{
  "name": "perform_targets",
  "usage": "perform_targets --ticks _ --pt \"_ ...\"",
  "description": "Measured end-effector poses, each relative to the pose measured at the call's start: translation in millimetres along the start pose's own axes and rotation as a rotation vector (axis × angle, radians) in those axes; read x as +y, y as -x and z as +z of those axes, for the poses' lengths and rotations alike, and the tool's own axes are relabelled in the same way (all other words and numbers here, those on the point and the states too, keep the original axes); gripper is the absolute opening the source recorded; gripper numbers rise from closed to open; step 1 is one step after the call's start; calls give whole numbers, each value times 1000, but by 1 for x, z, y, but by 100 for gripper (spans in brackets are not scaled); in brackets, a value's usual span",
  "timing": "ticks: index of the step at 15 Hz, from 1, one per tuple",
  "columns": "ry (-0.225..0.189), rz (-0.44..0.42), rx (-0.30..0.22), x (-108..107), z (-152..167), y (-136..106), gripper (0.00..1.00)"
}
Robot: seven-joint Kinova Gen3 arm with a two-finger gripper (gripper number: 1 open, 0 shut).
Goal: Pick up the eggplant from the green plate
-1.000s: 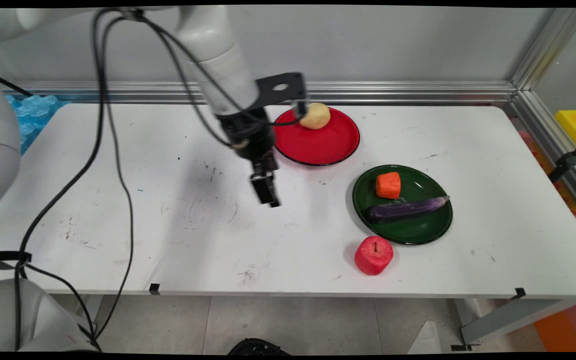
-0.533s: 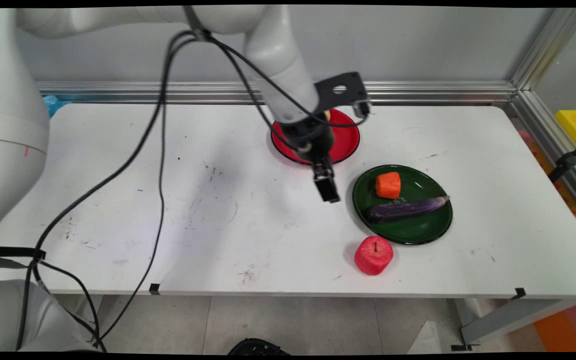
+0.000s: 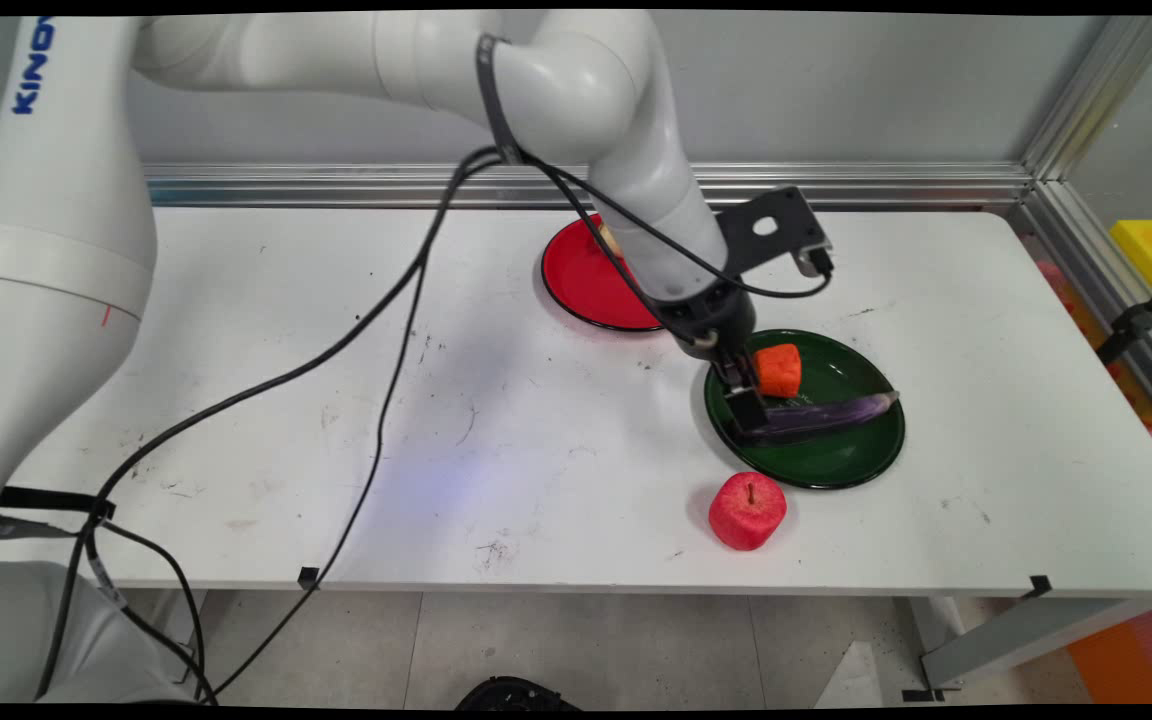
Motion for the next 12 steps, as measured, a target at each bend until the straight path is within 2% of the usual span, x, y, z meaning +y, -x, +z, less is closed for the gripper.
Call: perform_targets --ticks 12 --pt "-6 -59 45 12 64 -5 100"
